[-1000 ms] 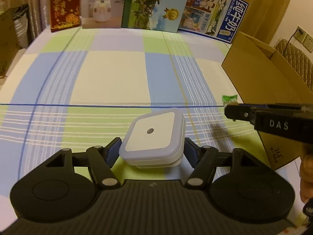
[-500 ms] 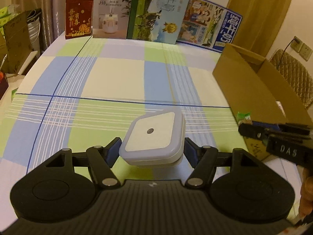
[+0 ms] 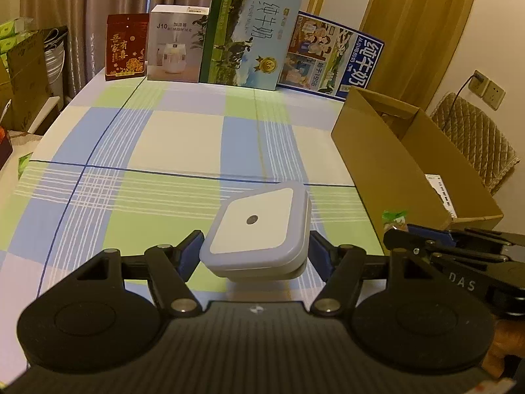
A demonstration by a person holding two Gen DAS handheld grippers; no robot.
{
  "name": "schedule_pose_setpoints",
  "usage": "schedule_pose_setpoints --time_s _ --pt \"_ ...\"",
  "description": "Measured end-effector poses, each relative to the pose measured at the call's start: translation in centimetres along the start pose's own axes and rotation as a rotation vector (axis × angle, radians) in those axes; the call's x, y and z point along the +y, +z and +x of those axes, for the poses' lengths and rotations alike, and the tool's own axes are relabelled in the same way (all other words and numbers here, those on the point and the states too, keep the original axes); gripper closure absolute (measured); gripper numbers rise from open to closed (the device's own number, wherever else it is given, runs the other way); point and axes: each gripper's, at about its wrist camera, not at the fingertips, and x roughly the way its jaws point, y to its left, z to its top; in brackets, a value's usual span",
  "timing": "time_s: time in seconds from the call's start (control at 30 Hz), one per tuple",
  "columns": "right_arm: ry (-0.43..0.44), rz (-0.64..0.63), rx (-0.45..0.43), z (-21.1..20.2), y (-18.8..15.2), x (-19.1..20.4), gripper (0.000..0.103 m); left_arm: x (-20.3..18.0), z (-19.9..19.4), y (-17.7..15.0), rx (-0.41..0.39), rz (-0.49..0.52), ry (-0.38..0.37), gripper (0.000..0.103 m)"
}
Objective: Organize objects
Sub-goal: 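Carry the white night light with the left tool while the right tool carries the green candy over the box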
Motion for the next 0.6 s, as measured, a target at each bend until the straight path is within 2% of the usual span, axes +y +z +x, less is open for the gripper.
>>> schedule_pose_setpoints --time_s 0.33,0.6 --pt "-0.001 0.007 -0.013 -0.2 -0.1 -0.3 0.084 -0.2 0.0 -0.1 -0.004 0.000 -0.008 0.039" --pt "-0.016 0.020 -0.059 -1.6 0.1 -0.6 0.084 -1.4 -0.9 0.4 -0.036 0.009 -0.047 0.039"
